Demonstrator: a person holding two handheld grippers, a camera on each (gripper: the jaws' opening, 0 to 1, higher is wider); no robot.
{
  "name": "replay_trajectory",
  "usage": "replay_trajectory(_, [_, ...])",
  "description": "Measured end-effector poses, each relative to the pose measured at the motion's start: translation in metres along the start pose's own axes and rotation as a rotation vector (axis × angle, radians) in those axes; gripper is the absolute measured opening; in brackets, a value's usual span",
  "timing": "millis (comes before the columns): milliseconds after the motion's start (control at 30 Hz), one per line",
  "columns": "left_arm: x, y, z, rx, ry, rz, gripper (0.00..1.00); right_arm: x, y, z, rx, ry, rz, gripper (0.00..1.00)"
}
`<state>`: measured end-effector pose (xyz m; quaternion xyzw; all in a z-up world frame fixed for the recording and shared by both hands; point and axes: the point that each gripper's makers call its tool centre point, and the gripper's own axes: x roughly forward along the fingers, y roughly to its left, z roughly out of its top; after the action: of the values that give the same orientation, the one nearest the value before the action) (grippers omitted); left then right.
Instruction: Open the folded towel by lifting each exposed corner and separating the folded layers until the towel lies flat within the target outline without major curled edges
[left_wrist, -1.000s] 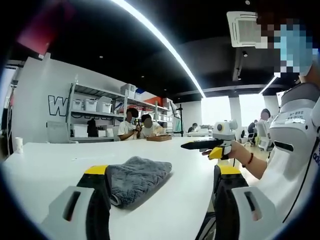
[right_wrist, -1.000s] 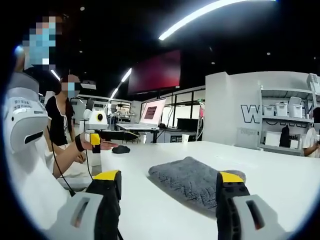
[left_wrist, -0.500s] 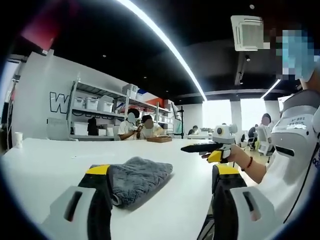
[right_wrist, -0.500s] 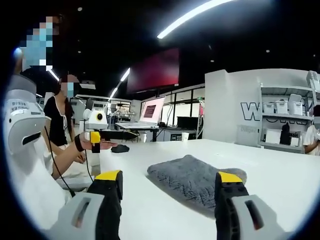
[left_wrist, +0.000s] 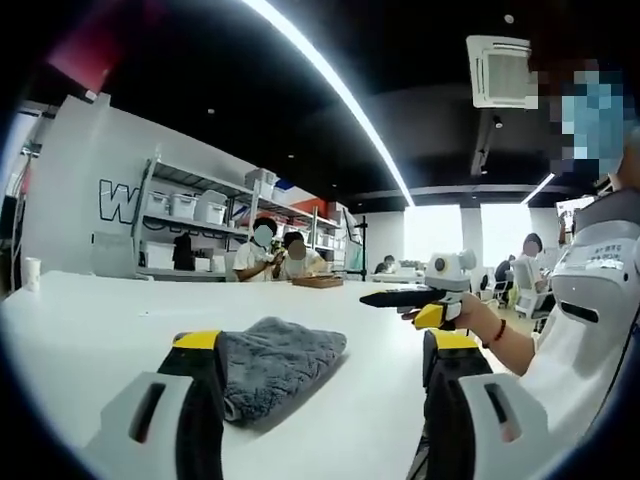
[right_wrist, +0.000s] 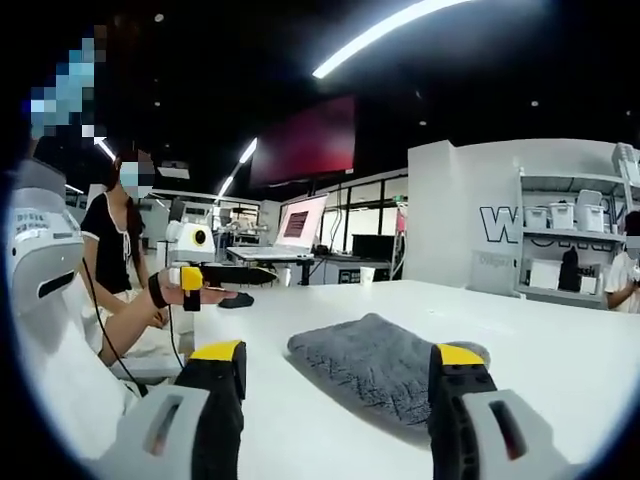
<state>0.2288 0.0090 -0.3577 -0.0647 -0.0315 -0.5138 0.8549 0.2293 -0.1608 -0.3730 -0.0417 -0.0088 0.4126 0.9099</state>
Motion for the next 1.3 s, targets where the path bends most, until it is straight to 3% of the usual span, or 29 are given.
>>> replay_trajectory(333, [0.019, -0.003, 0.005, -0.01, 0.009, -0.049, 0.77, -0.001, -0.009, 0.004, -0.005, -0.007, -0.017, 0.72])
replay_trajectory(1300, [0.046, 0.018, -0.005, -0.052, 0.049, -0.029, 0.75, 0.01, -0.043, -0.004, 0.022, 0.038, -0.047, 0.71])
